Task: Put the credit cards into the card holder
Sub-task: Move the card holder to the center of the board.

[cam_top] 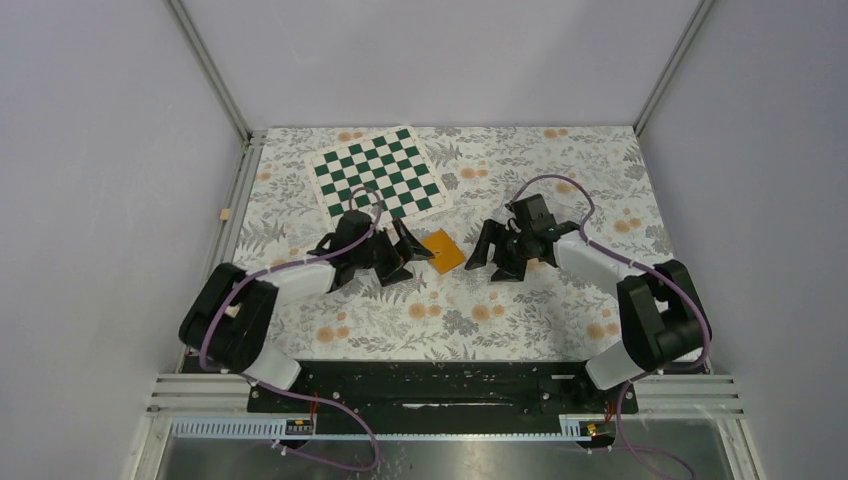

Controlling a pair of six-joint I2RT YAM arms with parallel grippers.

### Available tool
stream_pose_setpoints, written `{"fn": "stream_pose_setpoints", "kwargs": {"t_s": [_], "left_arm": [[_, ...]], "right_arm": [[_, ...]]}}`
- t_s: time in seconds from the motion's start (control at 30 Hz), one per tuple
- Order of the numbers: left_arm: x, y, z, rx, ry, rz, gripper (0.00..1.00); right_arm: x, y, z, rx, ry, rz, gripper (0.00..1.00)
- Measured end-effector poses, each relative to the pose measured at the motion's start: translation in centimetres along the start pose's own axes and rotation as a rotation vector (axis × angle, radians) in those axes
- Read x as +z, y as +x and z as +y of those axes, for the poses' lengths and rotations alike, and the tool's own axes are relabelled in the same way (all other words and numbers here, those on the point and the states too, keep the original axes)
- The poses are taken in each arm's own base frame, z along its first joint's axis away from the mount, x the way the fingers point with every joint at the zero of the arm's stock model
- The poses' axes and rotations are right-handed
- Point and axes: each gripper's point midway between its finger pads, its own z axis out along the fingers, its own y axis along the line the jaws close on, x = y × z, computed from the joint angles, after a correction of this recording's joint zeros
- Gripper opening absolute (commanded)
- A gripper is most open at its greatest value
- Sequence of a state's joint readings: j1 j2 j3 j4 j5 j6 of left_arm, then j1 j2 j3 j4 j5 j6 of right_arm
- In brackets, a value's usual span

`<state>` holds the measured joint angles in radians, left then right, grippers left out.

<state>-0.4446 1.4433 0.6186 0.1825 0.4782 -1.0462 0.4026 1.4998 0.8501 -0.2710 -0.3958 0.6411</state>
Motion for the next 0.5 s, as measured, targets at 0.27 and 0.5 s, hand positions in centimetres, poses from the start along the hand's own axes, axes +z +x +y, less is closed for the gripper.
{"fn": "stream_pose_setpoints", "kwargs": {"t_s": [0.27,0.5], "left_arm": [[5.2,0.2,1.5,-0.041,-0.096,0.079,0.79],[6.1,-1.7,2.1,-0.038,-0.187,0.031,0.76]], "right_arm": [[2.7,-1.4,0.6,0.026,0.012,0.046,0.77],[4.5,-3.1,0.5,0.038,0.052,0.051,0.77]]}}
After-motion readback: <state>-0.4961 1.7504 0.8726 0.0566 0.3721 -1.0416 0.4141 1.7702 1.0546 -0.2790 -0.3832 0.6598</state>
